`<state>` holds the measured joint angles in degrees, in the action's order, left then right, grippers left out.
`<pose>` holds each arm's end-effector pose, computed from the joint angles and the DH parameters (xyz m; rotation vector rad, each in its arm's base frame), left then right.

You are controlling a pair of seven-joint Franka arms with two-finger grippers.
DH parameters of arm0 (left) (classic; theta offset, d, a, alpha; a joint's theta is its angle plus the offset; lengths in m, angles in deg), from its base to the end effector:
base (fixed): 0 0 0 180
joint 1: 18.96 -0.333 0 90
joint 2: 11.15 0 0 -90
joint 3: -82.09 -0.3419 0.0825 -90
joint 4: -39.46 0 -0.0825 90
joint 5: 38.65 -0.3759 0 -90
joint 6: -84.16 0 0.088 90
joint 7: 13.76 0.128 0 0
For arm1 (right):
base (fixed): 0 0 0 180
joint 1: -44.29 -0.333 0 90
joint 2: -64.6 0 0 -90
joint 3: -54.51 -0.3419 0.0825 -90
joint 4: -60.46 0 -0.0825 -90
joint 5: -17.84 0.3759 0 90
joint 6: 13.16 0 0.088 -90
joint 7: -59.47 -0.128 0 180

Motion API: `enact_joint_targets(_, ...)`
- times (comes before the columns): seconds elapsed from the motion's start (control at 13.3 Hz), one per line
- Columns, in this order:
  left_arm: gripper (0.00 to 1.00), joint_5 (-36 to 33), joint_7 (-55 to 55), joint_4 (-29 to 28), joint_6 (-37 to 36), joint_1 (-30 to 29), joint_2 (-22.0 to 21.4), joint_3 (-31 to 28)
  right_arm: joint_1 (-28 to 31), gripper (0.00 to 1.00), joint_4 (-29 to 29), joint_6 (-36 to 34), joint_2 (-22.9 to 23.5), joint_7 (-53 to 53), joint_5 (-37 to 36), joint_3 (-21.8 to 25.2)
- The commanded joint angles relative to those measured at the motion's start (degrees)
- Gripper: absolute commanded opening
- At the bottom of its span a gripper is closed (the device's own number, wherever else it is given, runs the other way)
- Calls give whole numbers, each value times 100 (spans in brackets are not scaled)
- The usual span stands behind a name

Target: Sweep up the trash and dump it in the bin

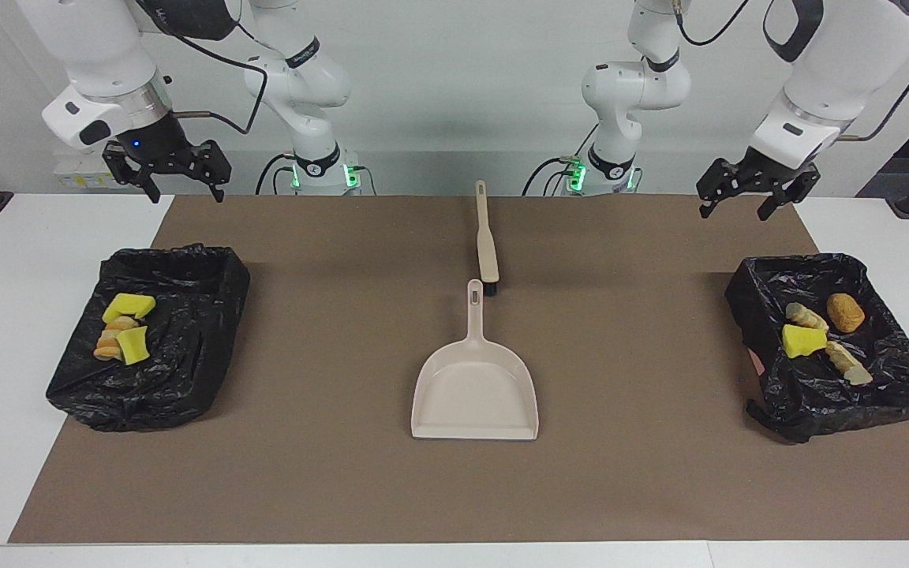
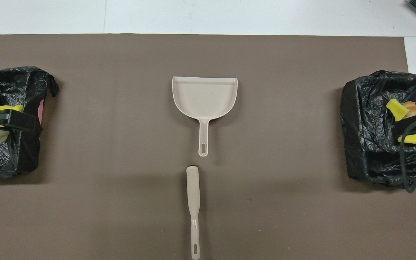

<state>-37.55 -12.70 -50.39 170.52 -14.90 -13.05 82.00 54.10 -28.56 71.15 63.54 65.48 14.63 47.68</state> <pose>0.5268 -0.0391 0.6430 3.1197 -0.1385 -0.0441 0.5275 -0.0344 0.6390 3.0860 0.0756 -0.1053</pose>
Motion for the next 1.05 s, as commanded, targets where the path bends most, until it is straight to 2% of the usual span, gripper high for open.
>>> enact_joint_targets(0.0, 100, -58, 16, 440, -398, -3, 137, -52, 21, 100, -194, 156, -140, -39, 22, -11)
enact_joint_targets(0.15, 100, -5, 34, 408, -383, 15, -2, -34, 12, 100, -194, 156, -140, -39, 22, -11)
enact_joint_targets(0.38, 100, -13, 43, -207, -295, 41, -416, -25, 12, 100, -194, 156, -140, -39, 22, -11)
enact_joint_targets(0.97, 100, -5, -63, -235, 259, 41, -381, -25, 12, 100, -194, 156, -140, -39, 22, -11)
